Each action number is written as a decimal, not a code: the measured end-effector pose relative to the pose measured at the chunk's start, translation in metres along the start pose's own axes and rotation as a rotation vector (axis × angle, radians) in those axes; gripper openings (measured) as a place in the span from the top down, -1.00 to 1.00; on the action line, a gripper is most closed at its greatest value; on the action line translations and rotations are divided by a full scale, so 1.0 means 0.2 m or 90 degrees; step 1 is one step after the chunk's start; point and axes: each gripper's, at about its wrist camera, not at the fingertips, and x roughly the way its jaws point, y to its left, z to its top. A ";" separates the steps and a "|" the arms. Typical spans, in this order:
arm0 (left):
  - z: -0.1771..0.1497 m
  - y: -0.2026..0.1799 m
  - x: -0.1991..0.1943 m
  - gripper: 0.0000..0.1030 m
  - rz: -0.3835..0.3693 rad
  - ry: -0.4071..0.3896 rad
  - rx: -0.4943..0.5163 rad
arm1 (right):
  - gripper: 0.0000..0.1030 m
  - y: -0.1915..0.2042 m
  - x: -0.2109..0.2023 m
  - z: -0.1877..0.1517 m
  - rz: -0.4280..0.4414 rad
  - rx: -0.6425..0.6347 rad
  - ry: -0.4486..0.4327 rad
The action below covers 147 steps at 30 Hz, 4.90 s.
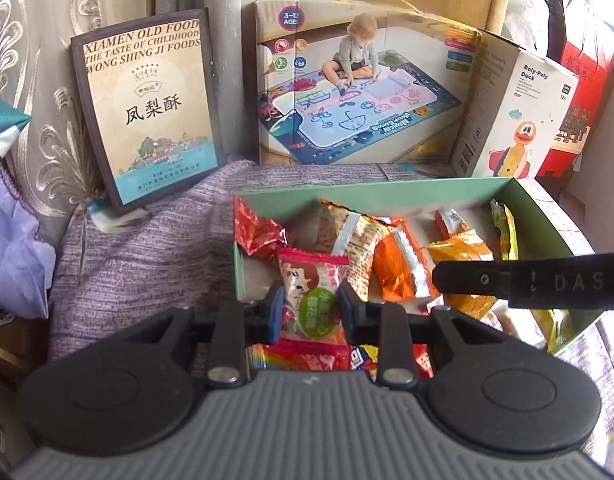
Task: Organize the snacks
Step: 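Carry the pink candy and yellow pouch into the tray and open both grippers, then move the left gripper to the red chocolate bar while the right moves to the blue cracker packet, then grasp the red chocolate bar with the left gripper while the right grasps the blue cracker packet, then carry the chocolate bar and cracker packet into the tray and open both grippers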
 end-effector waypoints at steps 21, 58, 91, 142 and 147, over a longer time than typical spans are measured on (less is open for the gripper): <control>-0.09 -0.06 0.02 -1.00 0.056 0.009 0.003 | -1.00 0.01 -0.02 -0.05 -0.027 -0.007 0.009; -1.00 -0.62 -0.51 -1.00 -0.103 0.131 0.090 | -0.49 -0.42 -0.83 -1.08 -0.099 0.065 0.079; -1.02 -0.61 -0.40 -0.20 -0.092 0.112 0.054 | -0.12 -0.45 -0.76 -1.21 -0.134 0.091 0.093; -0.88 -0.65 -0.43 0.29 -0.119 0.078 0.091 | 0.29 -0.43 -0.78 -1.15 -0.159 -0.019 0.026; -0.81 -0.64 -0.48 0.29 -0.135 0.062 0.077 | 0.29 -0.42 -0.82 -1.04 -0.144 -0.023 0.001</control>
